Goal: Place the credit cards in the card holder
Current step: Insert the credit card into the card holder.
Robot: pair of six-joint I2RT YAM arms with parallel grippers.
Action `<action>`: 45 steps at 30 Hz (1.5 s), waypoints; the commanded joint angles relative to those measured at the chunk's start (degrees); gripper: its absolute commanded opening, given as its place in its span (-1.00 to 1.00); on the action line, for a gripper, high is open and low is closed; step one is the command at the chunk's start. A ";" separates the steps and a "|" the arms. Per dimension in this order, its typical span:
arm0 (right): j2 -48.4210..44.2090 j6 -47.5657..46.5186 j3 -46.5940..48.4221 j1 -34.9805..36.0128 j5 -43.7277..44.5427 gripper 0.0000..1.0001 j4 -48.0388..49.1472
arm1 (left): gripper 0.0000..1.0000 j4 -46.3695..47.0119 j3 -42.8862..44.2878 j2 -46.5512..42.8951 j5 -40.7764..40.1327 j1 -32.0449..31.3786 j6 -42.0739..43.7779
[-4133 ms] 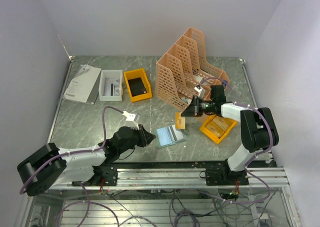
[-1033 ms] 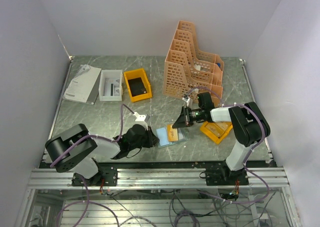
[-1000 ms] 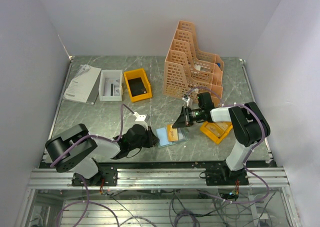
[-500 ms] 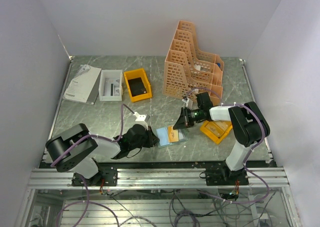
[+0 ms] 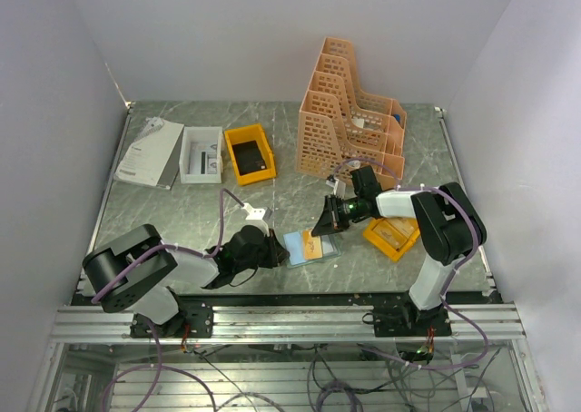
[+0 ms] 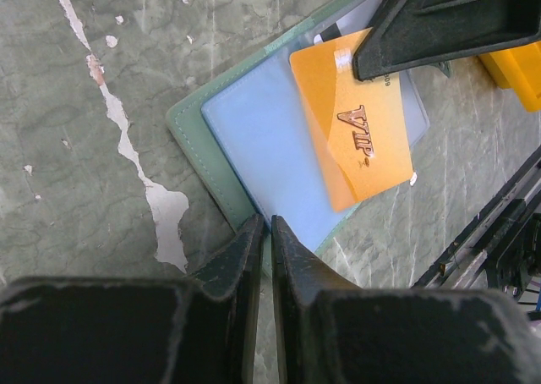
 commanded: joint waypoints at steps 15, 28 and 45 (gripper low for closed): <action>3.79 -1.31 2.42 1.02 3.03 -1.00 -3.94 | -0.59 -0.58 1.11 1.31 -0.86 -0.23 1.34; 4.26 -0.67 2.43 2.26 0.56 -1.00 -1.95 | -0.59 -0.85 1.64 1.78 -0.59 -0.26 1.52; 8.40 -2.27 6.22 2.88 -1.62 -0.80 -3.22 | -0.58 -0.78 2.34 1.87 -0.04 -0.26 1.74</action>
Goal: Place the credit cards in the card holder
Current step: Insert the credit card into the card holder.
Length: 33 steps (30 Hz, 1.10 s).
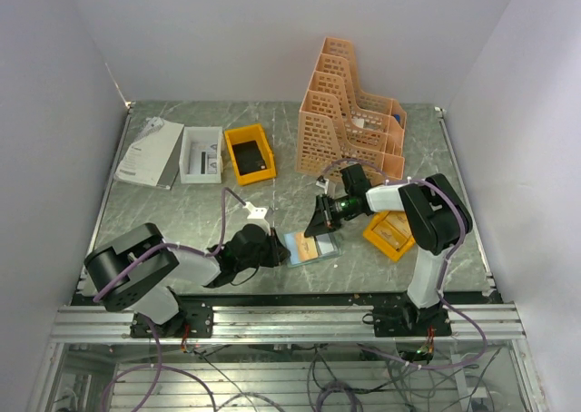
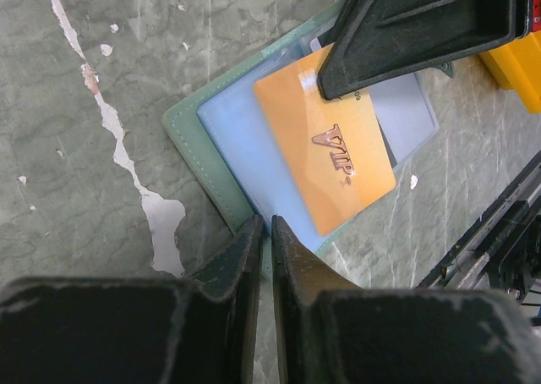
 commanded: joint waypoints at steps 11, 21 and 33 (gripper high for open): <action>3.28 -2.40 2.19 1.63 1.83 -0.78 -1.90 | -0.53 -3.05 1.36 -4.68 -1.26 -0.34 1.37; 3.33 -2.09 1.97 1.63 1.83 -0.69 -1.55 | -0.31 -13.52 10.05 -9.04 -9.85 -7.12 -1.95; 3.08 -1.88 1.80 1.63 1.92 -0.68 -1.46 | -0.42 -37.25 33.68 10.45 -33.58 -17.25 -10.61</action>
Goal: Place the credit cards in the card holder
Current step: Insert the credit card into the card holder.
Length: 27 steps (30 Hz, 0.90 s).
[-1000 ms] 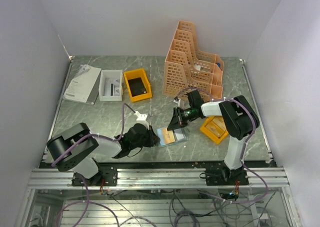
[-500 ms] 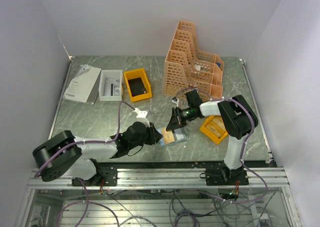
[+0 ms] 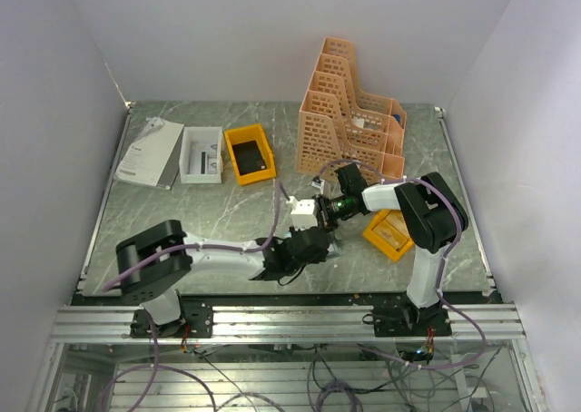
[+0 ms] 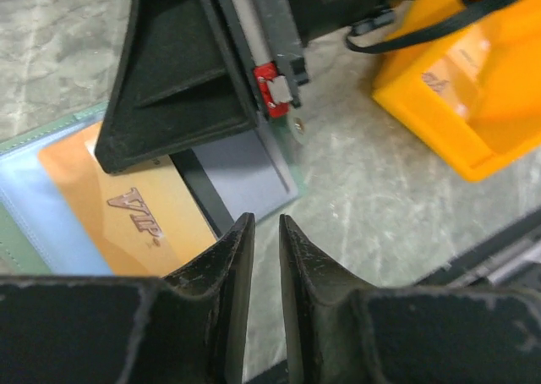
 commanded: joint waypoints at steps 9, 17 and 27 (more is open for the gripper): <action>1.70 -1.11 0.12 0.21 2.68 -0.68 -0.89 | -0.46 -15.25 12.60 12.96 -12.75 -0.66 -4.02; 1.69 -1.04 0.03 0.27 2.92 -0.65 -0.81 | -0.43 -18.31 14.95 15.99 -14.06 -0.63 -6.34; 1.63 -1.20 0.03 0.19 2.86 -0.52 -0.81 | -0.34 -26.39 15.79 16.85 -18.02 -0.67 -11.57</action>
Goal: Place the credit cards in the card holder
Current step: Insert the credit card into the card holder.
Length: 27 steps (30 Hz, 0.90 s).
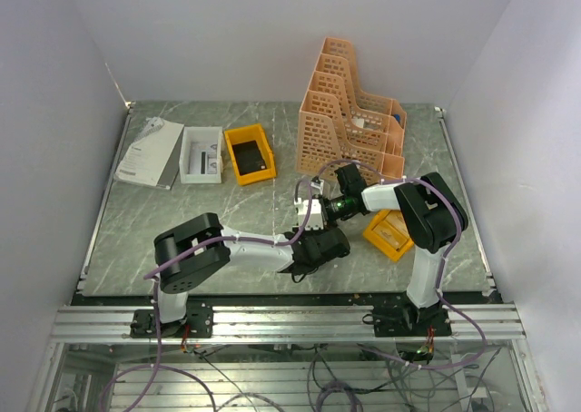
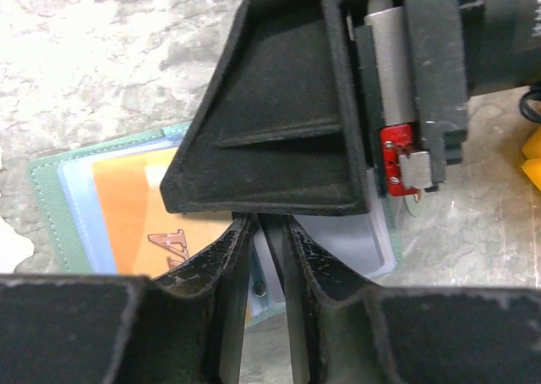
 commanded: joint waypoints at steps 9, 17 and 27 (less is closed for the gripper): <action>1.02 -1.94 0.20 0.14 3.22 -0.44 -0.98 | -0.22 -6.95 -0.23 -0.41 -6.33 0.00 -3.07; -1.63 -3.24 0.38 -0.54 3.14 -0.34 -1.24 | -0.21 -4.12 -2.31 -5.48 -5.83 -0.47 0.18; -5.37 -5.91 0.22 -0.65 5.35 -0.27 -2.13 | -0.20 4.18 -11.57 -18.42 -1.14 -1.31 12.05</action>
